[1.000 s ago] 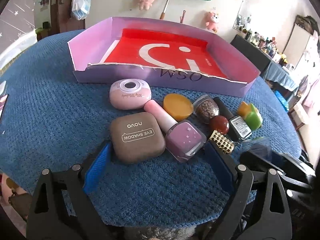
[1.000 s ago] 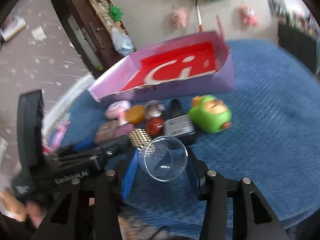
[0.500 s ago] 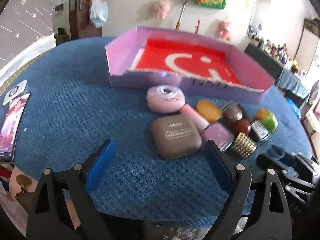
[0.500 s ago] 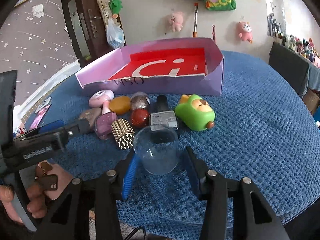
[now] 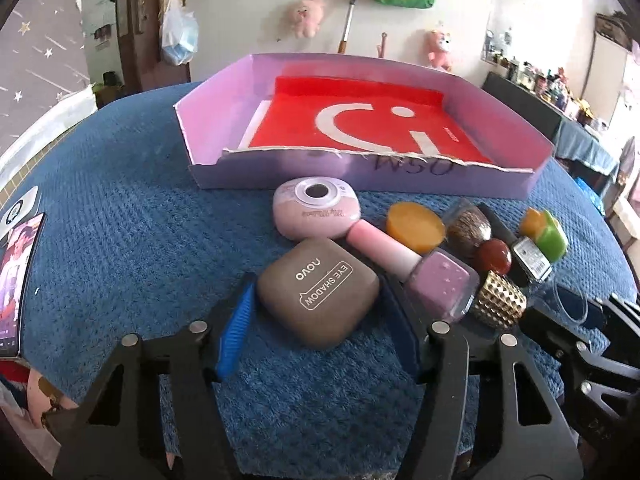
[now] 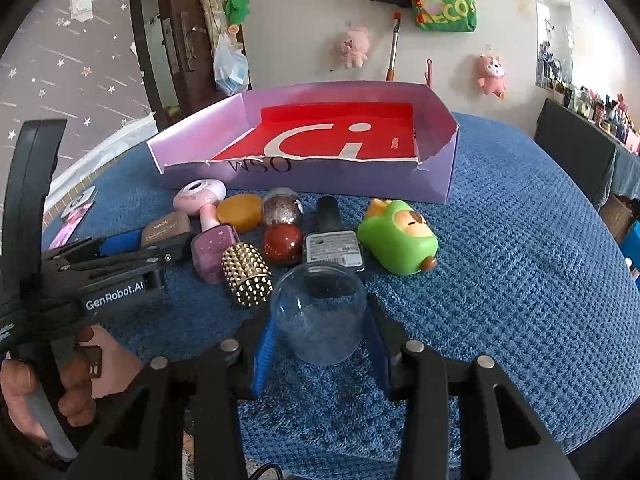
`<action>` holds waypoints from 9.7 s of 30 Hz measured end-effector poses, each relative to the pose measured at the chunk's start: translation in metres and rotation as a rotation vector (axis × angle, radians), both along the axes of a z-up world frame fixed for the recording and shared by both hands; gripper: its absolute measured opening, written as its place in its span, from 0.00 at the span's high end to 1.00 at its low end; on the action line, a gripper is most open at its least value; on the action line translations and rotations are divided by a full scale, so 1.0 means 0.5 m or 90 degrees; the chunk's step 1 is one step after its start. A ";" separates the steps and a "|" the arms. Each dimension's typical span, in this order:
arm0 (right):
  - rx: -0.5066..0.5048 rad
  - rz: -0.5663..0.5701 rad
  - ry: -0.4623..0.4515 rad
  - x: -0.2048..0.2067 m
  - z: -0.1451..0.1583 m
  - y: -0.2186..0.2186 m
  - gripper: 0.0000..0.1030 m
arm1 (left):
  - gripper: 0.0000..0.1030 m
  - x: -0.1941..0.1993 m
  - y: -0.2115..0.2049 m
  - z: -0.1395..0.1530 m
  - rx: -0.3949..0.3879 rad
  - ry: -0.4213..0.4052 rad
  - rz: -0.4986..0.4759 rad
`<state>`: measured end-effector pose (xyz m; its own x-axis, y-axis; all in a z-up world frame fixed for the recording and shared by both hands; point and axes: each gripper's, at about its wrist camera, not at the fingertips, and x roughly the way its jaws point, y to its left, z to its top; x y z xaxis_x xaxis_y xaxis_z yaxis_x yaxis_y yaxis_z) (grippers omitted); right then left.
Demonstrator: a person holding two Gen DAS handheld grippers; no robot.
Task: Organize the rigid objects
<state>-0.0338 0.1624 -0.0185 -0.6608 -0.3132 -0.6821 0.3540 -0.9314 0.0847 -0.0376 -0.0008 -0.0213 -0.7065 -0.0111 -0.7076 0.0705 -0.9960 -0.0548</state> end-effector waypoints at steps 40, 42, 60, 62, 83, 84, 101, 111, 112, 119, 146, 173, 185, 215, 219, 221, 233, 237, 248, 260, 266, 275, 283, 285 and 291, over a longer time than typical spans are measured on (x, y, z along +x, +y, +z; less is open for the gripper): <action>-0.051 0.051 0.025 -0.095 0.107 -0.009 0.59 | 0.43 -0.070 -0.013 0.115 -0.009 0.042 -0.068; -0.048 0.053 0.029 -0.105 0.111 -0.010 0.59 | 0.43 -0.080 -0.017 0.117 -0.009 0.041 -0.070; -0.044 0.043 0.009 -0.221 0.140 -0.019 0.59 | 0.43 -0.196 -0.045 0.143 -0.008 0.029 -0.090; -0.044 0.039 0.006 -0.235 0.141 -0.019 0.59 | 0.43 -0.211 -0.047 0.141 -0.011 0.027 -0.087; -0.002 0.019 -0.047 -0.392 0.103 -0.061 0.59 | 0.43 -0.354 -0.069 0.117 -0.036 -0.015 -0.066; 0.005 0.017 -0.051 -0.399 0.100 -0.064 0.59 | 0.43 -0.359 -0.069 0.116 -0.037 -0.018 -0.066; 0.058 -0.006 -0.074 -0.479 0.072 -0.088 0.59 | 0.43 -0.418 -0.078 0.091 -0.037 -0.064 -0.062; 0.060 -0.005 -0.109 -0.507 0.066 -0.098 0.59 | 0.43 -0.445 -0.079 0.082 -0.029 -0.092 -0.066; 0.061 -0.007 -0.112 -0.510 0.065 -0.099 0.59 | 0.43 -0.449 -0.081 0.081 -0.023 -0.098 -0.066; 0.059 -0.012 -0.122 -0.534 0.071 -0.109 0.58 | 0.43 -0.460 -0.079 0.092 -0.030 -0.099 -0.067; 0.111 -0.001 -0.196 -0.589 0.038 -0.170 0.54 | 0.43 -0.496 -0.087 0.072 -0.009 -0.140 -0.068; 0.063 -0.022 -0.190 -0.581 0.054 -0.137 0.37 | 0.41 -0.492 -0.081 0.070 -0.035 -0.146 -0.063; 0.045 -0.032 -0.165 -0.567 0.076 -0.119 0.27 | 0.30 -0.474 -0.063 0.084 -0.057 -0.129 -0.065; 0.004 -0.017 -0.169 -0.465 0.114 -0.074 0.12 | 0.16 -0.383 -0.048 0.107 -0.106 -0.104 -0.060; 0.006 -0.013 -0.179 -0.453 0.113 -0.069 0.12 | 0.14 -0.366 -0.050 0.114 -0.104 -0.095 -0.062; 0.005 -0.010 -0.190 -0.447 0.110 -0.066 0.12 | 0.14 -0.356 -0.052 0.118 -0.105 -0.091 -0.060; 0.054 0.004 -0.202 -0.400 0.096 -0.085 0.20 | 0.13 -0.304 -0.071 0.129 -0.083 -0.087 -0.060; 0.039 0.017 -0.230 -0.390 0.098 -0.085 0.37 | 0.13 -0.289 -0.078 0.137 -0.072 -0.083 -0.055; 0.046 0.024 -0.275 -0.371 0.079 -0.105 0.43 | 0.13 -0.247 -0.074 0.139 -0.058 -0.079 -0.068; 0.029 0.026 -0.273 -0.371 0.068 -0.107 0.68 | 0.13 -0.222 -0.080 0.130 -0.066 -0.083 -0.059; 0.013 0.036 -0.251 -0.339 0.116 -0.075 0.90 | 0.13 -0.210 -0.072 0.131 -0.063 -0.082 -0.066; 0.026 0.032 -0.274 -0.388 0.069 -0.108 0.37 | 0.13 -0.205 -0.073 0.114 -0.066 -0.098 -0.058; 0.063 0.046 -0.268 -0.389 0.041 -0.135 0.61 | 0.13 -0.193 -0.067 0.099 -0.054 -0.107 -0.072; 0.049 0.042 -0.258 -0.384 0.057 -0.125 0.61 | 0.13 -0.183 -0.069 0.099 -0.049 -0.105 -0.072; 0.030 0.056 -0.225 -0.304 0.121 -0.072 0.61 | 0.13 -0.138 -0.062 0.102 -0.016 -0.099 -0.088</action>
<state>-0.1857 0.1265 0.0420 -0.3535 -0.3206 -0.8788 0.3896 -0.9045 0.1733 -0.1066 -0.0317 0.0297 -0.5846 0.0592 -0.8092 -0.0612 -0.9977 -0.0288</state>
